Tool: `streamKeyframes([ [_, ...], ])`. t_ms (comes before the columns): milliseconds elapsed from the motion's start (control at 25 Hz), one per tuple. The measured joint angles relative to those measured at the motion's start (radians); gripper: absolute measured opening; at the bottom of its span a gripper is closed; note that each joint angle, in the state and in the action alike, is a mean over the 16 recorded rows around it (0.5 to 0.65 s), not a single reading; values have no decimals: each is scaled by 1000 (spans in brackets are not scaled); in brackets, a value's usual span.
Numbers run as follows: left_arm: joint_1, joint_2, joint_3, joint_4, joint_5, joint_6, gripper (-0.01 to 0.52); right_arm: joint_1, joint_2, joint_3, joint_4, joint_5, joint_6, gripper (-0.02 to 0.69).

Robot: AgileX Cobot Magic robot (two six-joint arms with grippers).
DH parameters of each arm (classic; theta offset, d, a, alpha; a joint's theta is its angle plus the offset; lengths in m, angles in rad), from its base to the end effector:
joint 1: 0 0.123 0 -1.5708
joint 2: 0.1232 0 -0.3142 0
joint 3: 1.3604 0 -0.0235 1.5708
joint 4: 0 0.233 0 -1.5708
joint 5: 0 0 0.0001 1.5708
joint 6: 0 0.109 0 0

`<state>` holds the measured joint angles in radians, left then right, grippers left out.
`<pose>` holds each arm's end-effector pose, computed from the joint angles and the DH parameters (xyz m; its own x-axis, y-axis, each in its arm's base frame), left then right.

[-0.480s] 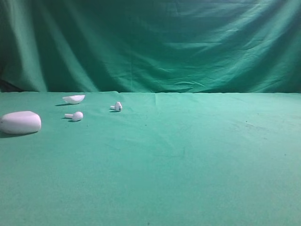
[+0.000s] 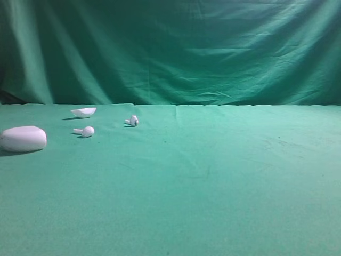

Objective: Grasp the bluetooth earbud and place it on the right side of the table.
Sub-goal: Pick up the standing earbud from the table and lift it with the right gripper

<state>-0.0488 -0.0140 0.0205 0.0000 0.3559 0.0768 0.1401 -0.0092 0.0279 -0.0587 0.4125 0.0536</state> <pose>0.0229 -0.0011 0.1697 -0.2669 0.0898 -0.9595 0.0695 0.9948 0.0738 0.0214 0.0004 0.1614 -0.3333 -0.0472 -0.9416 -0.1177 0.9930 -0.0081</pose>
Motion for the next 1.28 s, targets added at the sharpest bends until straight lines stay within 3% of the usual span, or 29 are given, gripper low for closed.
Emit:
streamKeyframes([
  [320, 0, 0, 0, 0, 0, 0, 0, 0, 0, 0, -32, -49, 2, 0],
  [640, 0, 0, 0, 0, 0, 0, 0, 0, 4, -7, -54, -321, 9, 0],
  [840, 0, 0, 0, 0, 0, 0, 0, 0, 74, -78, -34, -400, 10, 0],
  [1000, 0, 0, 0, 0, 0, 0, 0, 0, 207, -180, -9, -350, 4, 0],
  [1280, 0, 0, 0, 0, 0, 0, 0, 2, 553, -398, 23, -126, -13, 0],
])
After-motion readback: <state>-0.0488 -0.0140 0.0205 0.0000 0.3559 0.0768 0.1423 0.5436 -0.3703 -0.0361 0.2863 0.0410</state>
